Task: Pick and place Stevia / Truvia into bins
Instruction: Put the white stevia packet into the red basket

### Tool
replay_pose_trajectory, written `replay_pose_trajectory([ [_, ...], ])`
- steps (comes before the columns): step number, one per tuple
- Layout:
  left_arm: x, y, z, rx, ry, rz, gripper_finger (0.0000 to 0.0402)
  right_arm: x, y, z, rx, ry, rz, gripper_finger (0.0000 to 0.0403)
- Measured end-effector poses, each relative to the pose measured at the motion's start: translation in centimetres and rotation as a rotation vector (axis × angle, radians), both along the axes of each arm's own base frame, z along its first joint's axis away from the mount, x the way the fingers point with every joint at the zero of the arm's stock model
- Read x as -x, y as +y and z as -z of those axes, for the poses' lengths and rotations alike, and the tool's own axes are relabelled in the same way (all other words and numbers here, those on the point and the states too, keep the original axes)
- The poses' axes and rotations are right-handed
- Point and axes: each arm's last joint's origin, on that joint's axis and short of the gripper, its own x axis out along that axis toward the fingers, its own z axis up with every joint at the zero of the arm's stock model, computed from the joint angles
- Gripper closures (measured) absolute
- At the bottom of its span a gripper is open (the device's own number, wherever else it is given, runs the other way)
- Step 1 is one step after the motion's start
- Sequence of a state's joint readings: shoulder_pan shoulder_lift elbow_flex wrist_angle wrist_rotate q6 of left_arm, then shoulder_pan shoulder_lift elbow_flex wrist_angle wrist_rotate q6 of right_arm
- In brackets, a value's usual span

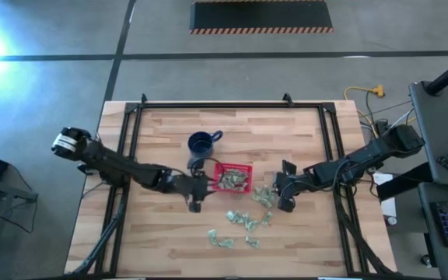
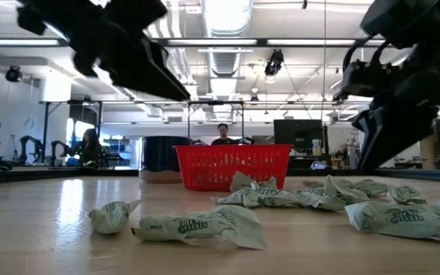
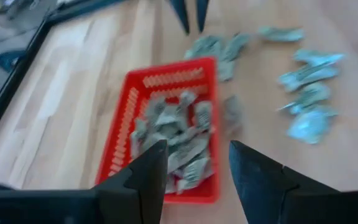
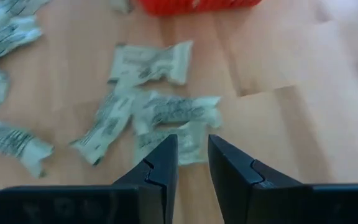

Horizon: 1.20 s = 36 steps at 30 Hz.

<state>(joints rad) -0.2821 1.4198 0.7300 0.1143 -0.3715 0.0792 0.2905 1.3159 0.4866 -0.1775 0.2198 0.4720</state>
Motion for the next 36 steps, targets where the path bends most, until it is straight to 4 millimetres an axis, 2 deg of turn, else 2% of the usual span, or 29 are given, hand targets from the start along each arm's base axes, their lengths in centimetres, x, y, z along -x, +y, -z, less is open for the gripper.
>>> replay_pose_trajectory([
  [9,1.4,-2.2,-1.7,0.022,-0.063,0.087,0.0246,0.2,0.0,0.8,-0.038,-0.074,-0.014,0.03],
  [14,1.8,-2.9,-1.9,0.026,-0.069,0.115,0.0246,0.4,-0.1,1.6,-0.035,-0.064,-0.012,0.0283],
  [20,1.9,-3.1,-1.9,0.026,-0.067,0.123,0.0246,0.0,0.1,2.6,-0.024,-0.029,-0.013,0.0287],
  [26,1.9,-3.1,-1.8,0.026,-0.066,0.123,0.0246,-0.1,0.1,3.0,-0.018,-0.011,-0.014,0.0309],
  [34,1.9,-3.1,-1.8,0.027,-0.063,0.122,0.0246,0.2,0.1,2.6,-0.022,-0.004,-0.045,0.0383],
  [36,1.9,-3.1,-1.8,0.026,-0.061,0.122,0.0246,0.4,0.0,2.4,-0.02,0.001,-0.047,0.039],
])
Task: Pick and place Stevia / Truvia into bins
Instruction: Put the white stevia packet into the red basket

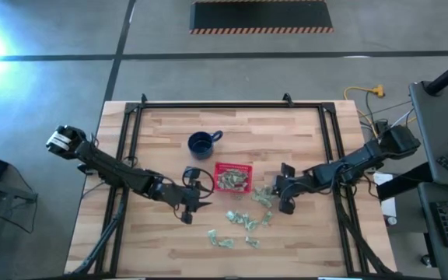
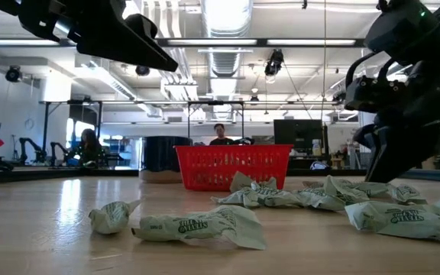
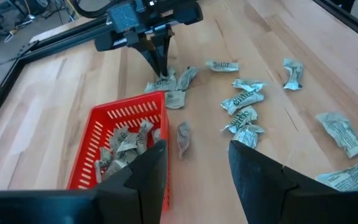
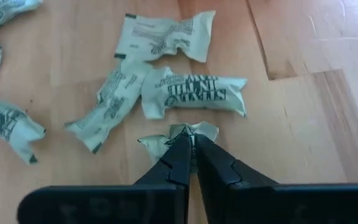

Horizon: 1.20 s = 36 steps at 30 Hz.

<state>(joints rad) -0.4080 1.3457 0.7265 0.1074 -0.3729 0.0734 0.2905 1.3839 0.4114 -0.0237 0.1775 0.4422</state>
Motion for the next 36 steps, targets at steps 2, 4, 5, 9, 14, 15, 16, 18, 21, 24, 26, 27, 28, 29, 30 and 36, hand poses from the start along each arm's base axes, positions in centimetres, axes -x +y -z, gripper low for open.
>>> replay_pose_trajectory([
  [2,0.1,0.0,0.1,0.005,0.011,-0.005,0.0246,0.3,-0.1,-0.2,0.011,0.012,0.004,0.0393],
  [4,0.2,0.1,0.3,-0.001,0.034,-0.008,0.0246,0.5,-0.2,-0.6,0.024,0.015,0.012,0.0393],
  [5,0.2,0.1,0.4,-0.005,0.048,-0.009,0.0246,0.5,-0.2,-0.9,0.028,0.007,0.015,0.0393],
  [9,0.5,0.2,0.9,-0.001,0.099,-0.025,0.0246,0.6,-0.4,-2.4,0.054,-0.036,0.038,0.0394],
  [14,0.8,0.3,1.3,0.015,0.149,-0.049,0.0246,0.2,-0.5,-4.5,0.134,-0.125,0.026,0.0394],
  [15,0.8,0.4,1.4,0.015,0.154,-0.05,0.0246,0.1,-0.5,-5.0,0.163,-0.149,0.024,0.0394],
  [16,0.9,0.4,1.4,0.014,0.157,-0.051,0.0246,-0.2,-0.5,-5.4,0.193,-0.178,0.024,0.0394],
  [18,0.9,0.4,1.4,0.014,0.158,-0.051,0.0246,-0.9,-0.5,-6.4,0.255,-0.258,0.025,0.0394],
  [21,0.8,0.3,1.6,0.011,0.165,-0.051,0.0246,-2.2,-0.3,-7.6,0.341,-0.388,0.009,0.0394],
  [24,0.8,0.3,1.7,0.009,0.169,-0.051,0.0246,-3.3,0.0,-8.5,0.393,-0.489,-0.012,0.0394],
  [26,0.8,0.3,1.8,0.009,0.171,-0.05,0.0246,-4.1,0.1,-8.9,0.423,-0.546,-0.005,0.0394],
  [27,0.8,0.3,1.8,0.008,0.172,-0.051,0.0246,-4.5,0.2,-8.9,0.438,-0.564,-0.003,0.0394],
  [28,0.8,0.3,1.8,0.009,0.171,-0.05,0.0246,-4.8,0.3,-8.8,0.45,-0.575,-0.007,0.0394],
  [29,0.8,0.3,1.8,0.009,0.17,-0.051,0.0246,-5.2,0.4,-8.7,0.46,-0.576,-0.014,0.0394],
  [30,0.8,0.3,1.8,0.009,0.171,-0.049,0.0246,-5.5,0.5,-8.4,0.47,-0.565,-0.022,0.0394],
  [36,0.9,0.1,2.1,0.068,0.198,0.003,0.0246,-7.3,0.9,-6.6,0.506,-0.483,-0.06,0.0394],
])
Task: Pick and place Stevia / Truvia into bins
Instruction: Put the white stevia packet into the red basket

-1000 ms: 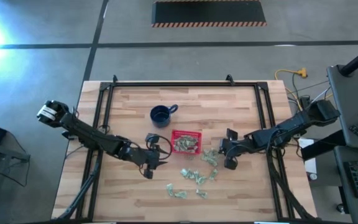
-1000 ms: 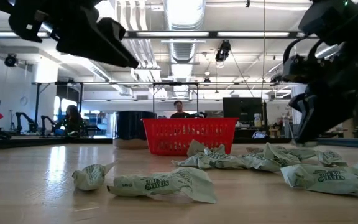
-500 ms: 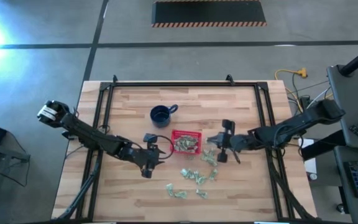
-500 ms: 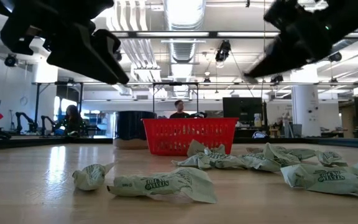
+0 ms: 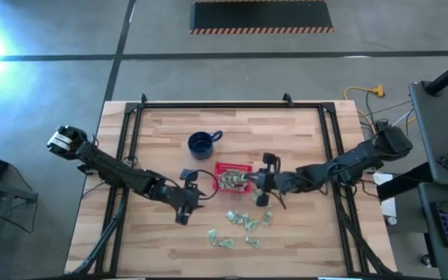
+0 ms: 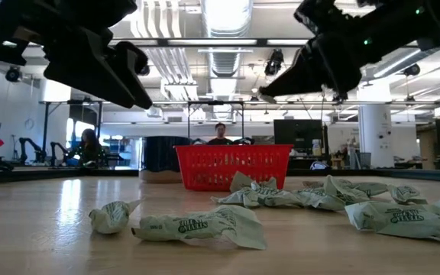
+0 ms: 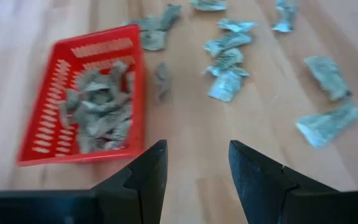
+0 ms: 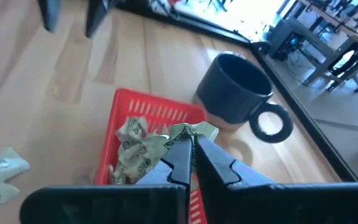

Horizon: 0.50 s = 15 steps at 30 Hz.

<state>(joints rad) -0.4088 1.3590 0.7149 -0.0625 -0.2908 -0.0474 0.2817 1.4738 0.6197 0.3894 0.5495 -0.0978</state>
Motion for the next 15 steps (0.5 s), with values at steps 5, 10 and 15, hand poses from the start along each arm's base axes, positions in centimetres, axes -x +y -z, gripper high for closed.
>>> replay_pose_trajectory([
  [5,0.1,-0.1,0.1,0.017,0.009,0.02,0.0246,-1.1,-0.4,0.7,-0.002,0.021,0.026,0.0389],
  [10,0.0,-0.1,0.1,0.017,0.009,0.019,0.0246,-1.6,-0.8,1.0,-0.006,0.03,0.048,0.0356],
  [15,0.0,-0.1,0.1,0.02,0.009,0.02,0.0246,-1.4,-0.9,0.5,-0.011,0.02,0.048,0.0309],
])
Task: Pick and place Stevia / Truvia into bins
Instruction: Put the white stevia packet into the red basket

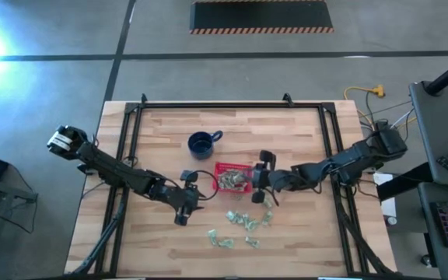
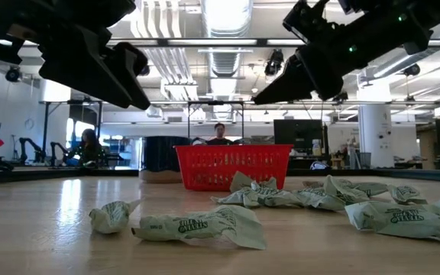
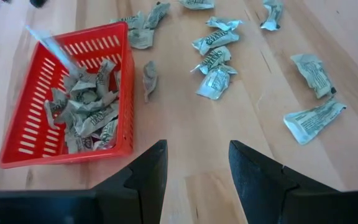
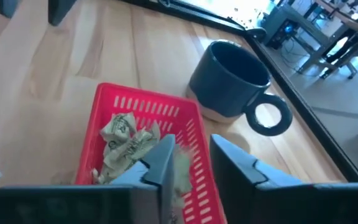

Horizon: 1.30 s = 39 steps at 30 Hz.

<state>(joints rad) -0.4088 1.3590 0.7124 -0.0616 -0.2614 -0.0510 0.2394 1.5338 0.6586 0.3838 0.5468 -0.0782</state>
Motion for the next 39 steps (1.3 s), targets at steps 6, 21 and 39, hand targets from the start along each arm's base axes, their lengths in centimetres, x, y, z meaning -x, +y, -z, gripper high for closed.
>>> replay_pose_trajectory([
  [6,0.0,-0.4,0.2,0.036,-0.004,0.011,0.0246,0.9,0.0,-0.7,-0.009,0.043,0.001,0.0273],
  [21,-1.1,-7.1,3.9,0.046,-0.097,0.277,0.0246,3.7,2.0,-1.6,-0.059,0.144,-0.053,0.0268],
  [39,-3.6,-8.2,7.2,0.022,-0.043,0.302,0.0247,4.2,2.7,-1.5,-0.064,0.165,-0.07,0.0282],
])
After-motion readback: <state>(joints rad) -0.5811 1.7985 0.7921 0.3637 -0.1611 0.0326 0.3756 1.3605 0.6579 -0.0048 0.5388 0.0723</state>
